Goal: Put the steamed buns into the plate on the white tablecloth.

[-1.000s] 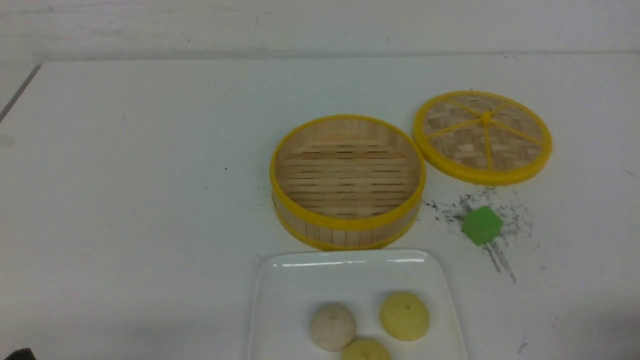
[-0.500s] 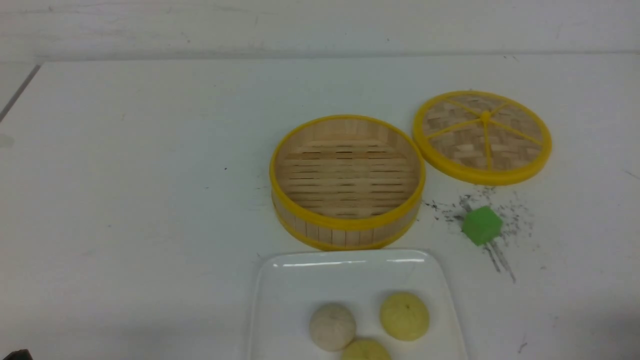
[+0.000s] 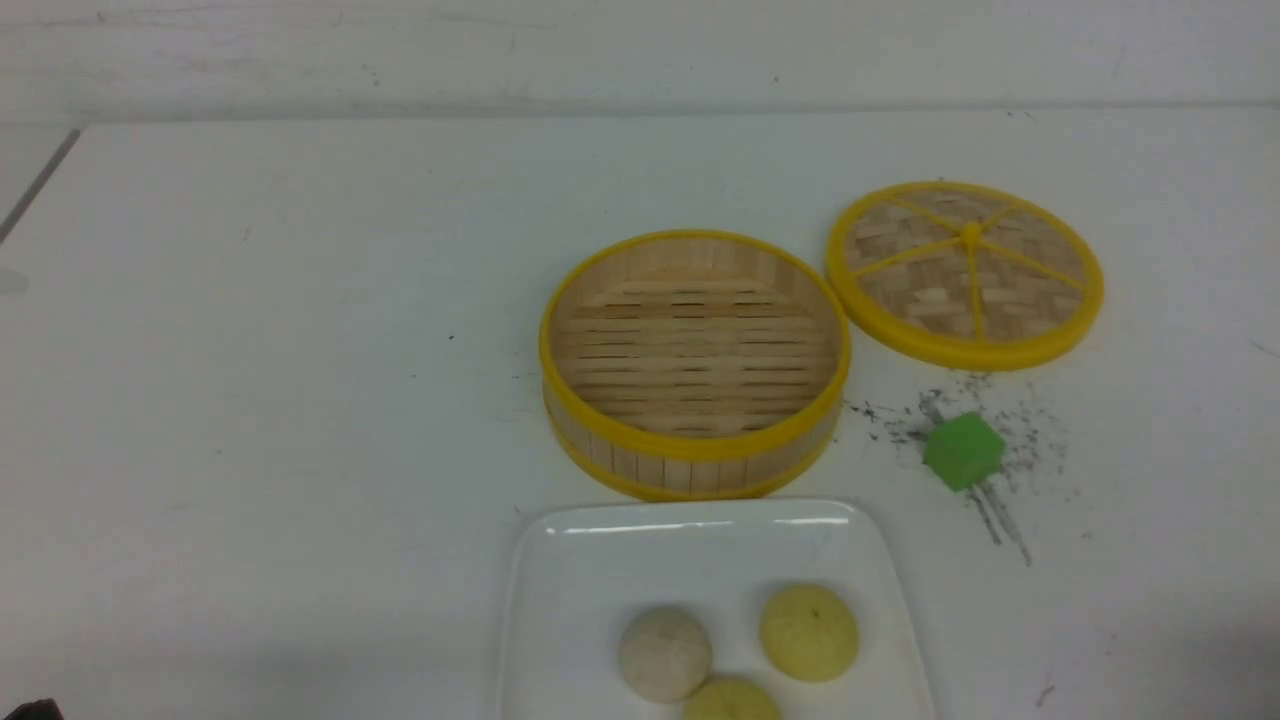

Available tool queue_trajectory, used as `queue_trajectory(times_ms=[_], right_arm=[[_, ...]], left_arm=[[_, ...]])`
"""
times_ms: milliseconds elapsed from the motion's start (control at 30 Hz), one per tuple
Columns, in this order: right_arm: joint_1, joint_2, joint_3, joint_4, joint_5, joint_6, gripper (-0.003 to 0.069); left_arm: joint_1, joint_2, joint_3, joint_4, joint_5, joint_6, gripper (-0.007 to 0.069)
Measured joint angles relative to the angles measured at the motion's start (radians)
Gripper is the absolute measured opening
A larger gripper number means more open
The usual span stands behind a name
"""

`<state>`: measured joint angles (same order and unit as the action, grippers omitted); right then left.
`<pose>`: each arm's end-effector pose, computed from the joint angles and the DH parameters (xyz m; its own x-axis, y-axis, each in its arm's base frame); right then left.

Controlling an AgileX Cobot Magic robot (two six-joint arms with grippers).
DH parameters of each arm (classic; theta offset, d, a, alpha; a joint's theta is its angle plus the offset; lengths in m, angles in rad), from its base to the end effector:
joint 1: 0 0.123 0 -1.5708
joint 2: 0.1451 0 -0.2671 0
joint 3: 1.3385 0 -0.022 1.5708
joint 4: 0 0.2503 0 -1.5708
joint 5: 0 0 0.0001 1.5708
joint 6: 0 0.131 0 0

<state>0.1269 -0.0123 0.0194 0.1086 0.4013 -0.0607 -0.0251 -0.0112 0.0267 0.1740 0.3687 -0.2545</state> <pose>0.1057 0.0191 0.1592 -0.3175 -0.0009 -0.9483 -0.1540 0.9868 0.0506 0.1087 0.0055 0.1608 -0.2833 -0.0846 -0.9553 -0.0610 0.9957 -0.0701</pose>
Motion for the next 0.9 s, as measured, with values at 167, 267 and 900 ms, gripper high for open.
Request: queue_trajectory(times_ms=[167, 267, 900], right_arm=[[0.000, 0.000, 0.000, 0.000, 0.000, 0.000, 0.0132], [0.000, 0.000, 0.000, 0.000, 0.000, 0.000, 0.0135], [0.000, 0.000, 0.000, 0.000, 0.000, 0.000, 0.0166]], left_arm=[[0.000, 0.000, 0.000, 0.000, 0.000, 0.000, 0.0040], [0.000, 0.000, 0.000, 0.000, 0.000, 0.000, 0.0041], [0.000, 0.000, 0.000, 0.000, 0.000, 0.000, 0.0055]])
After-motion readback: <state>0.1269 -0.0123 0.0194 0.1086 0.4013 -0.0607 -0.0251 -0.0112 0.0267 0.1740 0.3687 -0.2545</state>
